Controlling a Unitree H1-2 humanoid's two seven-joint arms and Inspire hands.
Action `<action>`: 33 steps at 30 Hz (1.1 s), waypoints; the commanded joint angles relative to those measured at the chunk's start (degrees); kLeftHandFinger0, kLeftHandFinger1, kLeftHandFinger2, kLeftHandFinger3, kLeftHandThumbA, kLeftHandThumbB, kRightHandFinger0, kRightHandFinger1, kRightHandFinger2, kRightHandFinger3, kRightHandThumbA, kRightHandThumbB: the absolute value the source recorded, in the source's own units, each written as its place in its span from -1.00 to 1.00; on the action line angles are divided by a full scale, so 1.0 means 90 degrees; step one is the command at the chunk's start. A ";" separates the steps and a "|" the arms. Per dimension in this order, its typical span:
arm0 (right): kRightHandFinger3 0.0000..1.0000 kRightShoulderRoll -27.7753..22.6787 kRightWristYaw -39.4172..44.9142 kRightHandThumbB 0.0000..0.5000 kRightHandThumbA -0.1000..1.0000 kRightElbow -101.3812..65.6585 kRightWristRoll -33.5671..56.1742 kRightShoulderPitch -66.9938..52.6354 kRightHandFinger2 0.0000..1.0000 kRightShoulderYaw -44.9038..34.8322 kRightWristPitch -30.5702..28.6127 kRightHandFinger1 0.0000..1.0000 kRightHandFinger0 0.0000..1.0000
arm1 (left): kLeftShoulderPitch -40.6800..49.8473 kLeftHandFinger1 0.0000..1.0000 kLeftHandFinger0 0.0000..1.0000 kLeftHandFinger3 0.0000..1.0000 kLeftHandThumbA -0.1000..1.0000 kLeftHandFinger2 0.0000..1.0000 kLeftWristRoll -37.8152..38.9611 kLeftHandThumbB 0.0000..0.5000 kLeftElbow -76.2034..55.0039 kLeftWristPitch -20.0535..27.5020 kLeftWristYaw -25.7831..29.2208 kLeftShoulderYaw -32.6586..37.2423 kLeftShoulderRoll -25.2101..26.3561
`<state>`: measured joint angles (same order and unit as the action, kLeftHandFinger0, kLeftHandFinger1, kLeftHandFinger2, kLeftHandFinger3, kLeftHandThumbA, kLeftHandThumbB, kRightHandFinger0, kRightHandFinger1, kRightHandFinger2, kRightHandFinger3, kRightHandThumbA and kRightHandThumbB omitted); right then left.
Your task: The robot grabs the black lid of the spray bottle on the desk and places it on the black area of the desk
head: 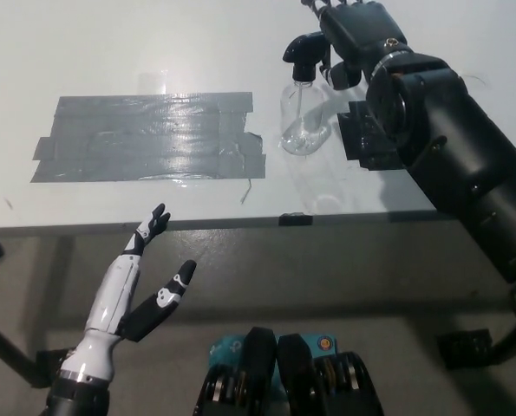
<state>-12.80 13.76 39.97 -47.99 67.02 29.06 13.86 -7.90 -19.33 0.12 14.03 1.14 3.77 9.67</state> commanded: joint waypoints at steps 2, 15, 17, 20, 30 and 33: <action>1.00 0.0024 -0.0189 1.00 0.33 0.0028 0.0065 0.0512 1.00 -0.0082 -0.0106 1.00 1.00 | -0.0177 0.83 1.00 1.00 0.60 0.87 -0.0031 -1.00 -0.0084 0.0178 -0.0033 0.0041 0.0126; 1.00 0.0066 -0.0061 1.00 0.18 0.0483 0.0026 0.0735 1.00 0.0059 -0.0173 1.00 1.00 | -0.0221 0.83 1.00 1.00 0.63 0.86 -0.0016 -1.00 -0.0134 0.0077 -0.0096 0.0078 0.0164; 1.00 0.0071 -0.0024 1.00 0.13 0.0612 0.0067 0.0795 1.00 0.0064 -0.0228 1.00 1.00 | -0.0236 0.83 1.00 1.00 0.63 0.85 -0.0001 -1.00 -0.0142 0.0063 -0.0103 0.0078 0.0170; 1.00 0.0071 0.0010 1.00 0.08 0.0821 0.0096 0.0898 1.00 0.0095 -0.0332 1.00 1.00 | -0.0262 0.77 1.00 1.00 0.67 0.81 -0.0020 -1.00 -0.0107 0.0099 -0.0079 0.0082 0.0175; 1.00 0.0130 -0.0129 1.00 0.21 0.1090 0.0013 0.1034 1.00 0.0235 -0.0419 1.00 1.00 | -0.0321 0.79 1.00 1.00 0.71 0.81 -0.0054 -1.00 -0.0154 0.0022 -0.0104 0.0138 0.0191; 1.00 0.0176 -0.0197 1.00 0.20 0.1211 0.0053 0.1067 1.00 0.0231 -0.0497 1.00 1.00 | -0.0361 0.77 1.00 1.00 0.72 0.80 -0.0088 -1.00 -0.0107 0.0092 -0.0083 0.0161 0.0216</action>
<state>-11.83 13.87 50.55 -47.97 71.57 30.94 11.63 -9.51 -19.40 0.16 14.00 1.10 5.00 10.39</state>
